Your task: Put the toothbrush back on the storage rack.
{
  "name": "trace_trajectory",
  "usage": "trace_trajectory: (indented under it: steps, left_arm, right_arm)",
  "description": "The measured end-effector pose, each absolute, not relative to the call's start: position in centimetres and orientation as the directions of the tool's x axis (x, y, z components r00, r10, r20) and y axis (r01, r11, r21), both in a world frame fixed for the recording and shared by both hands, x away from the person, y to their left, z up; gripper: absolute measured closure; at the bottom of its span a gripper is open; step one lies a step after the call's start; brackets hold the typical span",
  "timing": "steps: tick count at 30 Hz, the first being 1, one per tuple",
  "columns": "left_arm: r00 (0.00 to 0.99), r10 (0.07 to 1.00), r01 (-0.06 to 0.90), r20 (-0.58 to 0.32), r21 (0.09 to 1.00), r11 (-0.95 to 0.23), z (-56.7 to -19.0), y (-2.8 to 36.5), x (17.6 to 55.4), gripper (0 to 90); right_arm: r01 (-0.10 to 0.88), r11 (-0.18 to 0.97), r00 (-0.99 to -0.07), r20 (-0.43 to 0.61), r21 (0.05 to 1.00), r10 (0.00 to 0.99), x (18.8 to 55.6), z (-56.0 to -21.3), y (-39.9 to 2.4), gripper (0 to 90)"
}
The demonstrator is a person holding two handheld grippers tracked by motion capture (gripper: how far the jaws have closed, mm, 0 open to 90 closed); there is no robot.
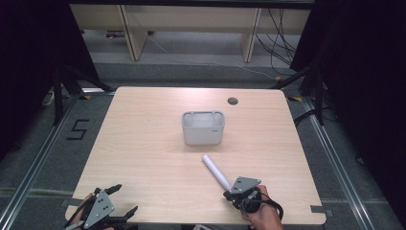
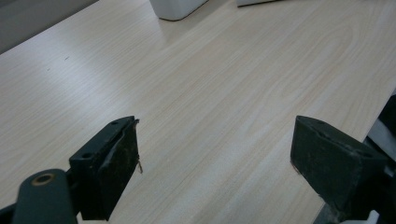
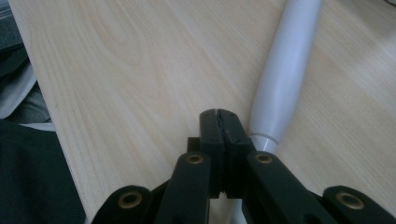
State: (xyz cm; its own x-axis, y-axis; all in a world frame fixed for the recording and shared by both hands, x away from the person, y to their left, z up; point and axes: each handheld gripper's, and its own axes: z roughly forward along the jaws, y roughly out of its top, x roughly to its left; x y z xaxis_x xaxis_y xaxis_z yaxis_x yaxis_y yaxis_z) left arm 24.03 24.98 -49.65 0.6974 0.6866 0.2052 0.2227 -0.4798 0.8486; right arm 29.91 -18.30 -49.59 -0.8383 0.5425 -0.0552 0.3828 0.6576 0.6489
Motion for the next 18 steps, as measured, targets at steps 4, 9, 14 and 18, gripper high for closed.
trace_trajectory:
  steps: [4, 9, 14, 18]
  left_arm:
    - [0.699, 0.683, 0.221, 0.210, 0.846, -0.486, -49.59, 25.04, 24.04, 14.8]
    - [0.702, 0.683, 0.221, 0.203, 0.849, -0.479, -49.57, 24.98, 24.05, 14.8]
    - [0.701, 0.685, 0.222, 0.200, 0.851, -0.476, -49.58, 24.96, 24.04, 14.8]
    - [0.701, 0.679, 0.218, 0.217, 0.842, -0.494, -49.53, 25.05, 24.04, 14.8]
  right_arm:
    - [0.384, 0.663, -0.840, -0.056, 0.643, 0.540, 29.85, -49.69, -18.29, 90.0]
    - [0.382, 0.677, -0.842, -0.066, 0.629, 0.536, 29.89, -49.98, -18.49, 90.0]
    - [0.390, 0.686, -0.839, -0.070, 0.614, 0.539, 29.86, -50.08, -18.61, 90.0]
    - [0.386, 0.700, -0.841, -0.082, 0.601, 0.534, 29.99, -50.07, -18.90, 90.0]
